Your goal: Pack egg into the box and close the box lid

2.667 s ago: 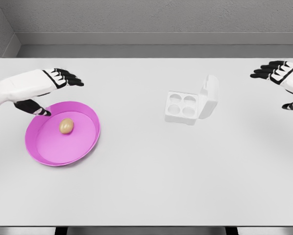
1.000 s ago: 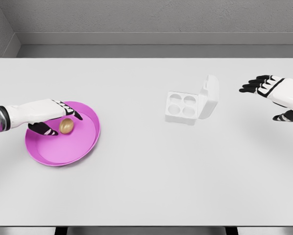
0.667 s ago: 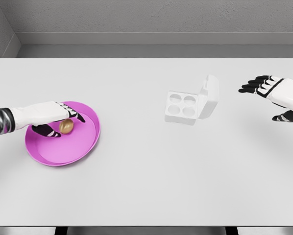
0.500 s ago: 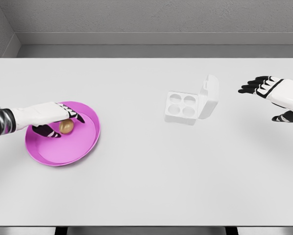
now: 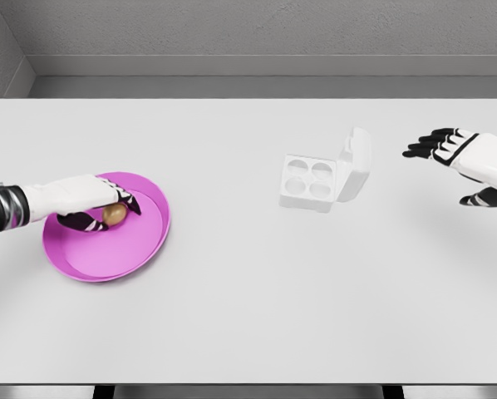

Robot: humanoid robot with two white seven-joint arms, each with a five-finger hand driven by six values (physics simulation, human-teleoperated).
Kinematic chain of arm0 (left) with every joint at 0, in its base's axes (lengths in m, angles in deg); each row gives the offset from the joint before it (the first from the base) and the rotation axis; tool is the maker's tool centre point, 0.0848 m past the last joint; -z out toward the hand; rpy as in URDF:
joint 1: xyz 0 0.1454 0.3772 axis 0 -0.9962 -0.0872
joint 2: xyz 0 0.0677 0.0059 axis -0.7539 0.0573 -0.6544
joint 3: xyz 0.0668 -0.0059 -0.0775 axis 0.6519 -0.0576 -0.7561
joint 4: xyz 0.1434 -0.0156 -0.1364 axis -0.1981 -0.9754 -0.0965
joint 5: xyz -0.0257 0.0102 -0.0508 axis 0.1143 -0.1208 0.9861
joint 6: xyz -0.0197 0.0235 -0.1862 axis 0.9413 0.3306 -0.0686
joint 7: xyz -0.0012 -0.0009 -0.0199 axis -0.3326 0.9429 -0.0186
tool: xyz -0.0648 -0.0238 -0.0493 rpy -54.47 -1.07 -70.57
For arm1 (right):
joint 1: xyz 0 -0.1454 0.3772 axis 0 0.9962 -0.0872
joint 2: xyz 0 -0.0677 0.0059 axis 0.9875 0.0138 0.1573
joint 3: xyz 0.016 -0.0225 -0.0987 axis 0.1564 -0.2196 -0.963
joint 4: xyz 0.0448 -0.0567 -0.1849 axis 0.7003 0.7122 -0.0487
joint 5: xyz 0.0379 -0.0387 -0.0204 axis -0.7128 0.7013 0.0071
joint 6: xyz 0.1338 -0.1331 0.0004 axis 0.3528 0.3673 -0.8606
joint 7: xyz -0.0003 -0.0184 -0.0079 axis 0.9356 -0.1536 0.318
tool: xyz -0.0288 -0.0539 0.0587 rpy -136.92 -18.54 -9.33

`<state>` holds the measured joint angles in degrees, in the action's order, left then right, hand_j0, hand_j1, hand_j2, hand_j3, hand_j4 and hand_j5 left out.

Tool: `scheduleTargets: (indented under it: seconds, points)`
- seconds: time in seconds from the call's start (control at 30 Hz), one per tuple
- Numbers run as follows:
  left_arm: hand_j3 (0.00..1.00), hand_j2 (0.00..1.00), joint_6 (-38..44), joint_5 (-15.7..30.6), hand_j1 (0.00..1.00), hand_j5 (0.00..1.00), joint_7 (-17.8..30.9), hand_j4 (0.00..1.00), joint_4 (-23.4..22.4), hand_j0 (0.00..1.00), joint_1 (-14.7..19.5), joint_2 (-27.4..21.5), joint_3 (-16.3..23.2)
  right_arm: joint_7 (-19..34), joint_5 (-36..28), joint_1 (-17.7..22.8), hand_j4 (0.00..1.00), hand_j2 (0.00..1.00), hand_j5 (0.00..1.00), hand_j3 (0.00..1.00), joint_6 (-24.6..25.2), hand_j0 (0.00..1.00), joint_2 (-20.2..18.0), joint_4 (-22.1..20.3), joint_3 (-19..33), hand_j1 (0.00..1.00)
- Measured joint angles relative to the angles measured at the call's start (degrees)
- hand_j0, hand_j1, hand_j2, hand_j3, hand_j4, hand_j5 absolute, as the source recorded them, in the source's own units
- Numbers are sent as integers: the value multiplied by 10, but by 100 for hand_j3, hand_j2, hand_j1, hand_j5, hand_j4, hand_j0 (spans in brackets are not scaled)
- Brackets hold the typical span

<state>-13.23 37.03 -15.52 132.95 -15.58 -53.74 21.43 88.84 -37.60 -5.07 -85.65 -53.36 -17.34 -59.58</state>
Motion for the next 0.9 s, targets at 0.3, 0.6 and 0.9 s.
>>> scheduleTargets:
  seconds: [0.3, 0.6, 0.9]
  points:
    - [50, 50, 0, 2, 50, 50, 0, 50, 1, 50, 0, 0, -3, 1, 0, -4, 100, 100, 100, 100, 0, 100, -1, 0, -1, 100]
    - [43, 43, -1, 5, 43, 43, 0, 43, 15, 43, 4, -4, -8, 1, 0, -4, 100, 100, 100, 100, 0, 100, -1, 0, -1, 100]
    - [41, 41, -2, 6, 41, 41, 0, 41, 30, 41, 2, -3, -24, 1, 0, -4, 100, 100, 100, 100, 0, 100, -1, 0, -1, 100]
